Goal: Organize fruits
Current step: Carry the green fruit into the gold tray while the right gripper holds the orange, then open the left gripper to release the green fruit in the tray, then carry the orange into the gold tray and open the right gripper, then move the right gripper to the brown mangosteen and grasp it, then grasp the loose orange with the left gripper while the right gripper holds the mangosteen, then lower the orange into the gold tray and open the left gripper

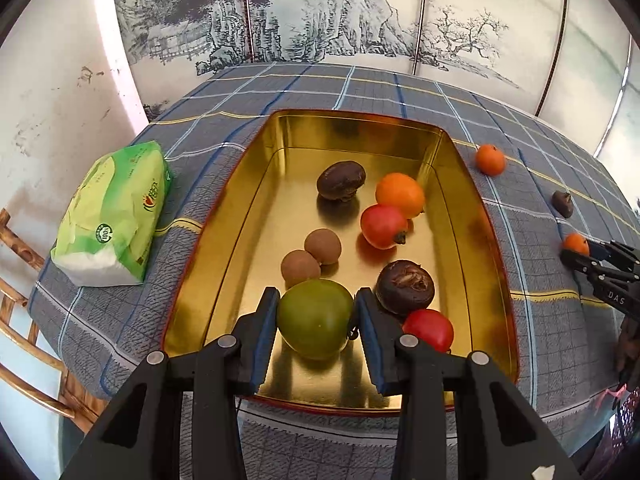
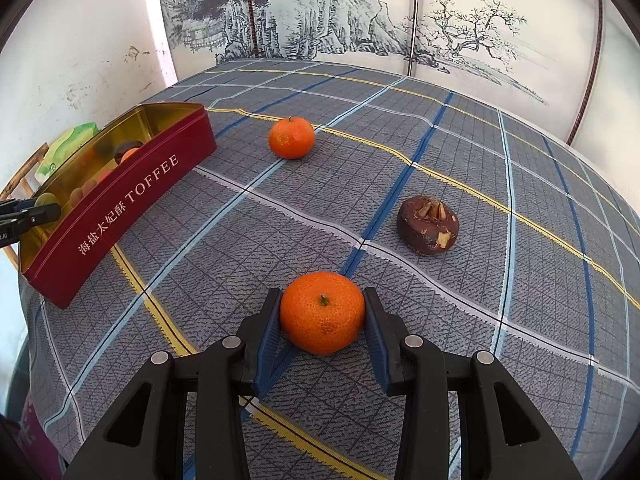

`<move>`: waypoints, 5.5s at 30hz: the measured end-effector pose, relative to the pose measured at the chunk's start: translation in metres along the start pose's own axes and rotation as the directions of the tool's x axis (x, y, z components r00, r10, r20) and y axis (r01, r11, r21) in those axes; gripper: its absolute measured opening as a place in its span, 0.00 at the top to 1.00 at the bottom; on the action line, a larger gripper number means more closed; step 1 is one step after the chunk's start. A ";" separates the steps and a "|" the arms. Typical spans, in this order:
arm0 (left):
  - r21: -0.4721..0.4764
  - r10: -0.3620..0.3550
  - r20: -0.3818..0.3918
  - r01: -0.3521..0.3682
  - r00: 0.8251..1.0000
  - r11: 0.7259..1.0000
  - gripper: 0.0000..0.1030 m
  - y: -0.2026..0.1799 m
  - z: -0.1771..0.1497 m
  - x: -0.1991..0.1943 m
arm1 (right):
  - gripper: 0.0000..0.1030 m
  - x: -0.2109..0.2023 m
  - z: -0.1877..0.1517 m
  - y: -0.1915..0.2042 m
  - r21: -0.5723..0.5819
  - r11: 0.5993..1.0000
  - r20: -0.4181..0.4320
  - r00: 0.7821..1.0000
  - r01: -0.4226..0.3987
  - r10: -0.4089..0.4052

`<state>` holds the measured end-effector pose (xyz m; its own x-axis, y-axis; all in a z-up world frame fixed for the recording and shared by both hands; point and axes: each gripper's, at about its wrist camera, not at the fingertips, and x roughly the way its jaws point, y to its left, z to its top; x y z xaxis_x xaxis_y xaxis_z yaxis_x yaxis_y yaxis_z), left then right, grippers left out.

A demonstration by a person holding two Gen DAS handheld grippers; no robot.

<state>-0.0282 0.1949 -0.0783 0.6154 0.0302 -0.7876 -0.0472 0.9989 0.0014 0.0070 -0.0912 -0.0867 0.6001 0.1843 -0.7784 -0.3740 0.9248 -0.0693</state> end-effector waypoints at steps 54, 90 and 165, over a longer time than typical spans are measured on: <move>0.088 0.206 0.156 -0.221 0.966 0.971 0.15 0.016 -0.008 -0.047 | 0.61 0.014 0.121 0.209 -0.247 0.920 -0.036 0.952 -0.304 0.305; 0.056 0.208 0.100 -0.214 0.973 0.975 0.14 0.030 -0.011 -0.040 | 0.59 0.016 0.123 0.136 0.031 0.931 0.161 0.921 -0.363 0.353; 0.153 -0.204 0.015 0.200 0.979 0.968 0.65 -0.171 0.015 -0.083 | 0.58 -0.016 -0.018 -0.134 0.217 0.967 -0.007 0.991 0.133 -0.135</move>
<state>-0.0594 0.0225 -0.0033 0.6236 -0.1738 -0.7622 0.1975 0.9784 -0.0615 0.0344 -0.2243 -0.0763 0.6401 0.0553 -0.7663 -0.1283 0.9911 -0.0357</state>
